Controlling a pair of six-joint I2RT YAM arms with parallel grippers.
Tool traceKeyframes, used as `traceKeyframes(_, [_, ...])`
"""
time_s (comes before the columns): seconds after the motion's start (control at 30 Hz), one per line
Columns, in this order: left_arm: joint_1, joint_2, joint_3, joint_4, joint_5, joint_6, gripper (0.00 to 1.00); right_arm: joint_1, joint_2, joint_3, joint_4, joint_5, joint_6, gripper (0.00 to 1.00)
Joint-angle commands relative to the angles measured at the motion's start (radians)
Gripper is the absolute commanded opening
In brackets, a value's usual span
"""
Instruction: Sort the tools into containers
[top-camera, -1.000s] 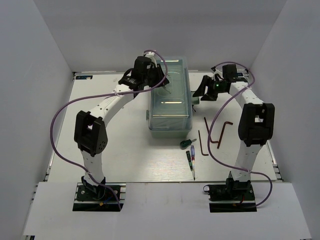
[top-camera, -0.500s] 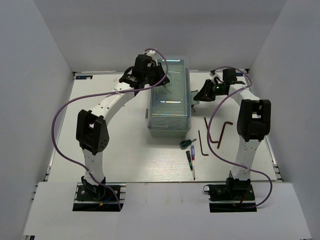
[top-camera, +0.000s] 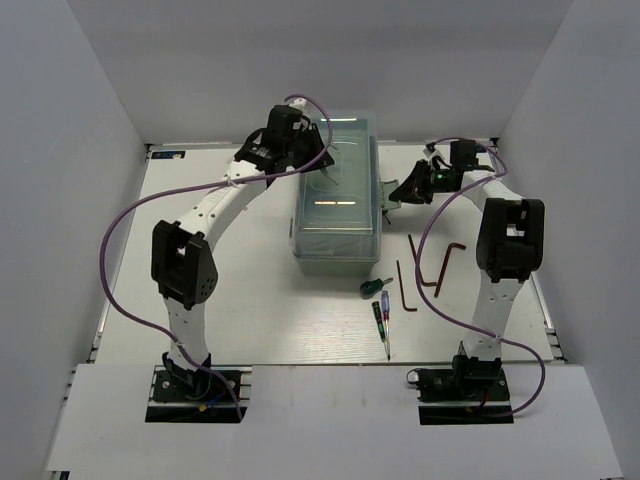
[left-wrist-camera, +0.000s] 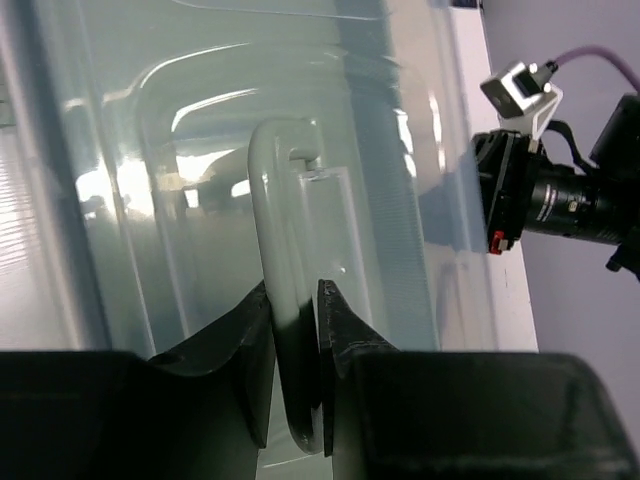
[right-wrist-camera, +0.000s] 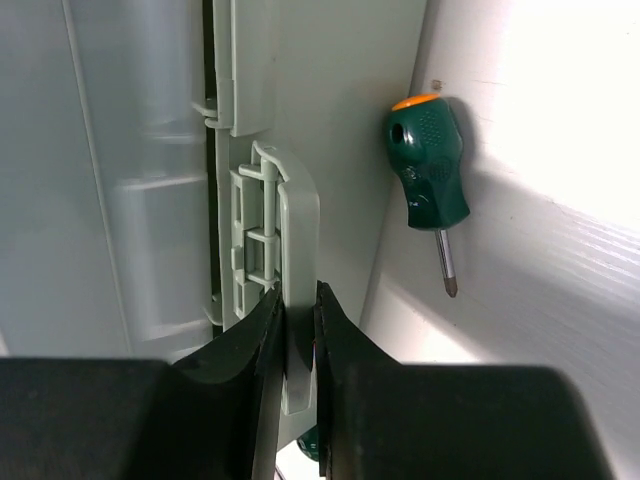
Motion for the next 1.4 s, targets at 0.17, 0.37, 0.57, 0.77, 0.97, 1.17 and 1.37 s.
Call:
traceKeyframes(0.17, [0.186, -0.265, -0.03, -0.137, -0.176, 0.056, 0.0, -0.057, -0.042, 0.019, -0.006, 0.05, -0.089, 0.0])
traceKeyframes(0.37, [0.243, -0.339, -0.162, -0.142, -0.176, 0.065, 0.0, -0.066, -0.043, 0.016, -0.012, 0.044, -0.093, 0.0])
traceKeyframes(0.57, [0.267, -0.393, -0.282, -0.115, -0.165, 0.065, 0.0, -0.067, -0.045, 0.008, -0.012, 0.024, -0.089, 0.0])
traceKeyframes(0.77, [0.312, -0.402, -0.302, -0.149, -0.185, 0.065, 0.32, -0.064, -0.048, 0.002, -0.005, 0.006, -0.078, 0.0])
traceKeyframes(0.97, [0.362, -0.42, -0.247, -0.241, -0.273, 0.065, 0.79, -0.064, -0.051, -0.005, 0.011, -0.043, -0.061, 0.34])
traceKeyframes(1.17, [0.401, -0.457, -0.18, -0.324, -0.354, 0.065, 0.85, -0.064, -0.054, -0.005, 0.017, -0.076, -0.053, 0.59])
traceKeyframes(1.37, [0.421, -0.548, -0.19, -0.346, -0.373, 0.074, 0.85, -0.073, -0.075, -0.005, -0.006, -0.105, -0.076, 0.64])
